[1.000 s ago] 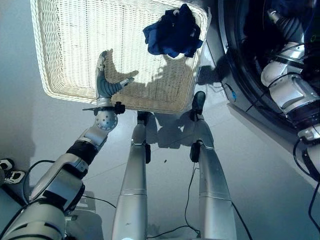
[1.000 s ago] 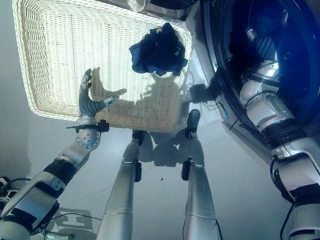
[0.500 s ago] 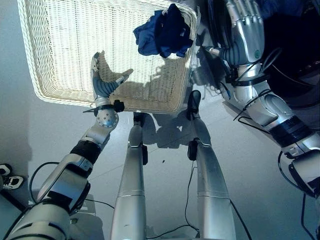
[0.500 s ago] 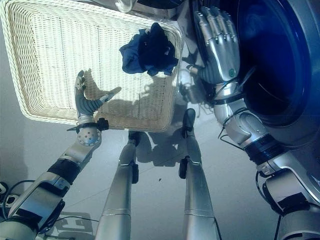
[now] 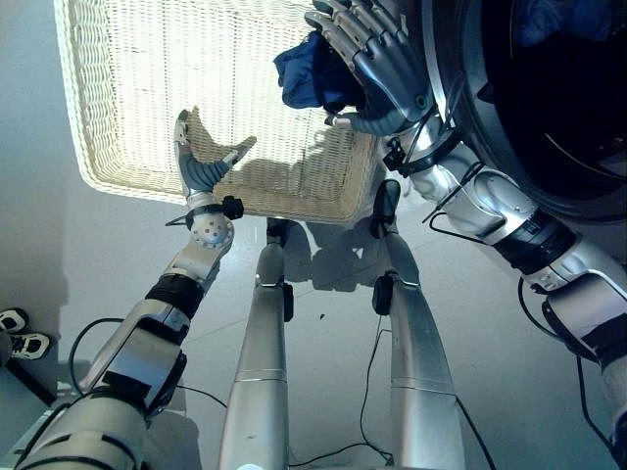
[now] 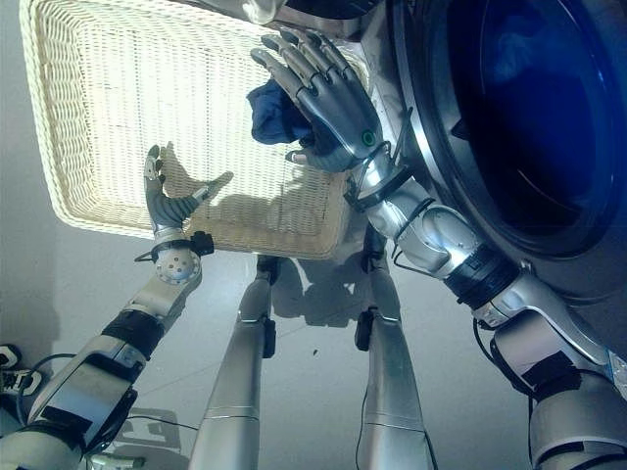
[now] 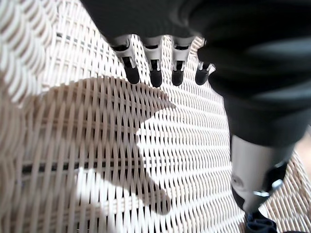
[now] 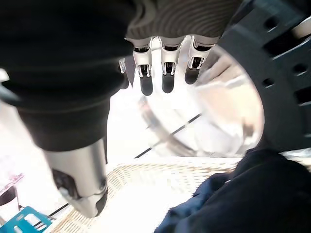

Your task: Put the clothes into the washing machine.

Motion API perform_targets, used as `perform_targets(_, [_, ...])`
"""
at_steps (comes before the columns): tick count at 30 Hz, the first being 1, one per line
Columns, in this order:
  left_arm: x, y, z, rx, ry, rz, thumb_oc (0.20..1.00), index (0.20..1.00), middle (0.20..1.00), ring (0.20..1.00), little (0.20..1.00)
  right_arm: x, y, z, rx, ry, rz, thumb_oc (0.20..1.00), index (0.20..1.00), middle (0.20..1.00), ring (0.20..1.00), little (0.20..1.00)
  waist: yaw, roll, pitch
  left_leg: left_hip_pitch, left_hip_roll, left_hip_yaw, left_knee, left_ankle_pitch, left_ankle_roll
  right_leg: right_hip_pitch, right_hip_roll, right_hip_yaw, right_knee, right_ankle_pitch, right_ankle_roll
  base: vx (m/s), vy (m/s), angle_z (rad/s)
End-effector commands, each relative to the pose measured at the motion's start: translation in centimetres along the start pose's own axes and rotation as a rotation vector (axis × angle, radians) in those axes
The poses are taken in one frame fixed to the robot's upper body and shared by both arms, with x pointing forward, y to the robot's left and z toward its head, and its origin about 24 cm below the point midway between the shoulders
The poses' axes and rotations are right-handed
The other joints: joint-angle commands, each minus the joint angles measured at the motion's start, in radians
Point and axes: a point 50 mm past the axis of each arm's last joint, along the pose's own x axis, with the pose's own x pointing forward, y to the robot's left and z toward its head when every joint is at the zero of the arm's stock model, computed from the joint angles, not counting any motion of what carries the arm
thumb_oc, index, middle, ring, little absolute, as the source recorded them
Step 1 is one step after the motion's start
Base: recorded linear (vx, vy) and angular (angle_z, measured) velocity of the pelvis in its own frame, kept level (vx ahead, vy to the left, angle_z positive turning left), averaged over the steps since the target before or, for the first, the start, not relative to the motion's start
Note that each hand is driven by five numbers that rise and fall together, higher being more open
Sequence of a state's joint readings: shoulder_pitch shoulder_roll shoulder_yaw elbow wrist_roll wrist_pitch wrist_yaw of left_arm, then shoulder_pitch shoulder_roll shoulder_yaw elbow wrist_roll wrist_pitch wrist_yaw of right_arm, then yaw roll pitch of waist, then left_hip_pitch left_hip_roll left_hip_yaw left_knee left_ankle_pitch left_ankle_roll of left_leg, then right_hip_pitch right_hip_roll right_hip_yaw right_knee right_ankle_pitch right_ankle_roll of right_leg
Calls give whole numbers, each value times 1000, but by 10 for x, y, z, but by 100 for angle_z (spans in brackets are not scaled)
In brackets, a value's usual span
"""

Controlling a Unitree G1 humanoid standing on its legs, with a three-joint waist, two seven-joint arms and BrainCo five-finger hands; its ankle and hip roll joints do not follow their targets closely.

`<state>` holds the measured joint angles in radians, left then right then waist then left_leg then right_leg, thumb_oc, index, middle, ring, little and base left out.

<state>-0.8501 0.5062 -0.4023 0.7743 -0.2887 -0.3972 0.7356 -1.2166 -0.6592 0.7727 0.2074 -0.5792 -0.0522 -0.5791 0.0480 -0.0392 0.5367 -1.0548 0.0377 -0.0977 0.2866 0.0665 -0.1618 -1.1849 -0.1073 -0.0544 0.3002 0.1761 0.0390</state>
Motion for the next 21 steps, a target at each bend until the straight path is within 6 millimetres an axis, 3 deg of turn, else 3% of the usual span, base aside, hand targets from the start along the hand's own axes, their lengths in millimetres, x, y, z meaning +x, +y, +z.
perform_targets(1, [8,-5,11,-70,-7,37,1000,1000,1000,1000,1000,13,6,13,-19,-42,4,1000,1000,1000,1000,1000,5,68,-17,-10,-129,53,-42,49,109,52,86,-124,26,-62,72,0,0,0])
perform_targets(6, [7,-12,13,-76,-8,18,1000,1000,1000,1000,1000,14,22,4,-53,45,63,1000,1000,1000,1000,1000,17,76,-17,-11,-134,51,-40,53,109,50,81,-130,27,-55,71,2,0,2])
perform_targets(13, [8,-22,19,-83,-11,-14,1000,1000,1000,1000,1000,4,45,-32,-183,257,192,1000,1000,1000,1000,1000,40,92,-17,-3,-142,45,-43,56,108,55,71,-139,29,-49,74,4,-1,1])
perform_targets(21, [10,-33,27,-99,-22,-45,1000,1000,1000,1000,1000,-7,48,-68,-335,413,246,1000,1000,1000,1000,1000,61,109,-17,-5,-149,33,-54,67,112,52,61,-151,24,-33,77,3,-3,2])
